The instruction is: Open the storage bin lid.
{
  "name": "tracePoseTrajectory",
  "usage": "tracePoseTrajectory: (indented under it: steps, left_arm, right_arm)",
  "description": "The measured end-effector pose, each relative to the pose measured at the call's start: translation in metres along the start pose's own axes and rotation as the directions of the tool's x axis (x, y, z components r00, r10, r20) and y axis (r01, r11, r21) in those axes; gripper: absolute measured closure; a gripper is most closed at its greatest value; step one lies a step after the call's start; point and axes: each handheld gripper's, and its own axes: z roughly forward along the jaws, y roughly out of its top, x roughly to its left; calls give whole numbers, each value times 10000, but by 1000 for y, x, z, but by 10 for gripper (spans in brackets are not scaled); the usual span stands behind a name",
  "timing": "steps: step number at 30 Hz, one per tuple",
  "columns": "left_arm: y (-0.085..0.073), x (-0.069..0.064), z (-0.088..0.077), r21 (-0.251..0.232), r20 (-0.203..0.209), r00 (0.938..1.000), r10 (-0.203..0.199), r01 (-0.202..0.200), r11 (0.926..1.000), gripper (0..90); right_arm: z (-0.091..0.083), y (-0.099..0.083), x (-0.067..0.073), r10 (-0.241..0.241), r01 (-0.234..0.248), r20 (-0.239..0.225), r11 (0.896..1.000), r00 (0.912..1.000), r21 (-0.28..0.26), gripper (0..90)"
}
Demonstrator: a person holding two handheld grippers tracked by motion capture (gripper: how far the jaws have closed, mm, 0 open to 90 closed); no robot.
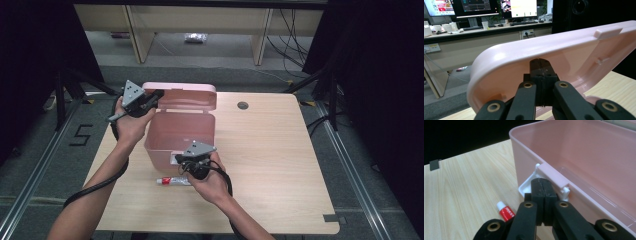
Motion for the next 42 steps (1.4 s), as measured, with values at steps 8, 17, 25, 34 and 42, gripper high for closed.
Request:
tracePoseTrajectory:
  steps: [8,17,25,34,42]
  left_arm:
    - [0,2,4,45,-89,10000,-6,7,10000,899]
    - [-2,4,8,107,-174,9998,-41,42,9999,899]
    - [-4,8,12,144,-336,9994,65,-60,9999,899]
    - [-7,9,16,247,-418,9991,102,-91,9997,899]
    - [-12,12,20,442,-502,9987,-82,104,9990,900]
  right_arm:
    - [0,0,0,-27,27,-5,10000,10000,-19,900]
    - [0,0,0,-105,105,-44,9999,9999,-43,900]
    - [0,0,0,-104,103,-41,9999,9999,-38,900]
    - [1,-1,1,-98,98,-55,9999,9999,-119,900]
    - [1,0,1,-104,103,-39,9999,9999,-72,900]
